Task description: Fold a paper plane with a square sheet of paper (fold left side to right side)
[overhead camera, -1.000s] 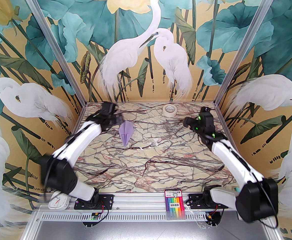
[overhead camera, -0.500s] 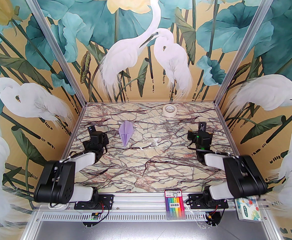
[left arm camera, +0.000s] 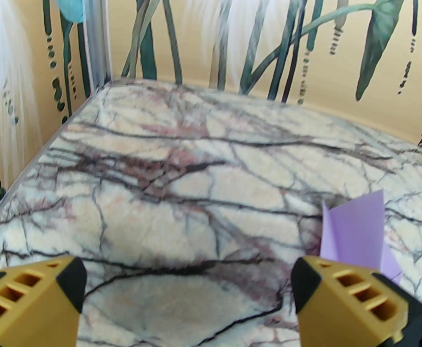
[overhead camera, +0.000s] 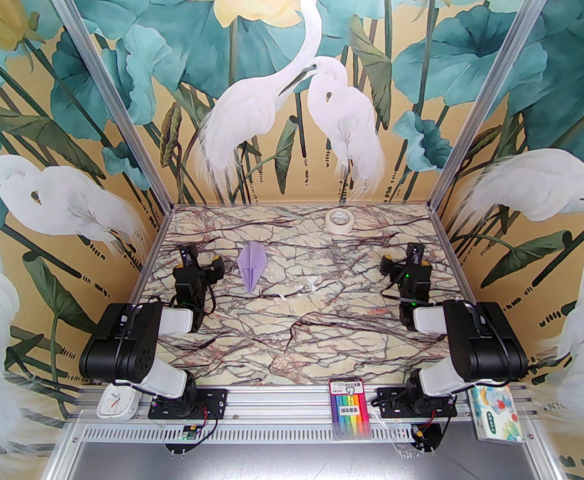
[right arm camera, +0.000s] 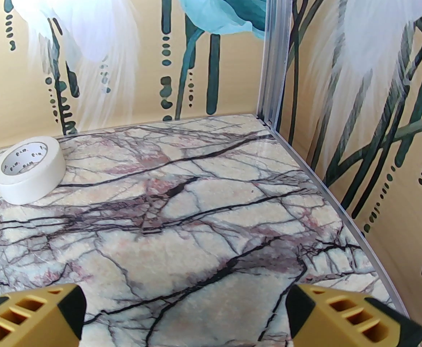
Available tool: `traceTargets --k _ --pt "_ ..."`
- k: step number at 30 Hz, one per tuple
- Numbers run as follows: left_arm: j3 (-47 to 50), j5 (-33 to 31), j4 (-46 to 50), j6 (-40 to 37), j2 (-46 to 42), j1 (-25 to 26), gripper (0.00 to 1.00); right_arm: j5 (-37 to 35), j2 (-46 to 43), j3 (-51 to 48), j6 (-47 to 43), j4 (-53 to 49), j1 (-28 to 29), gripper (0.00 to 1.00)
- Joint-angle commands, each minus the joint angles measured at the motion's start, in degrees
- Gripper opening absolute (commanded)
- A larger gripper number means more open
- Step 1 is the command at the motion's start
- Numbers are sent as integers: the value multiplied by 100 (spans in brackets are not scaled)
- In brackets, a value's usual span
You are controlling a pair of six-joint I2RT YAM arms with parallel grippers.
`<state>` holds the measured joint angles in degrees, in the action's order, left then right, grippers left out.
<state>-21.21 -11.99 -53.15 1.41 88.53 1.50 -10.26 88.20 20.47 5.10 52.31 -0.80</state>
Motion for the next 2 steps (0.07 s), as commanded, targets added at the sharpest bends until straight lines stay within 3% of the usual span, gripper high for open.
traceTargets --k 1,2 --pt "31 130 -264 -104 61 -33 100 229 84 75 -8 67 25 99" --pt "34 142 -244 -101 64 -35 99 244 92 81 -11 85 19 99"
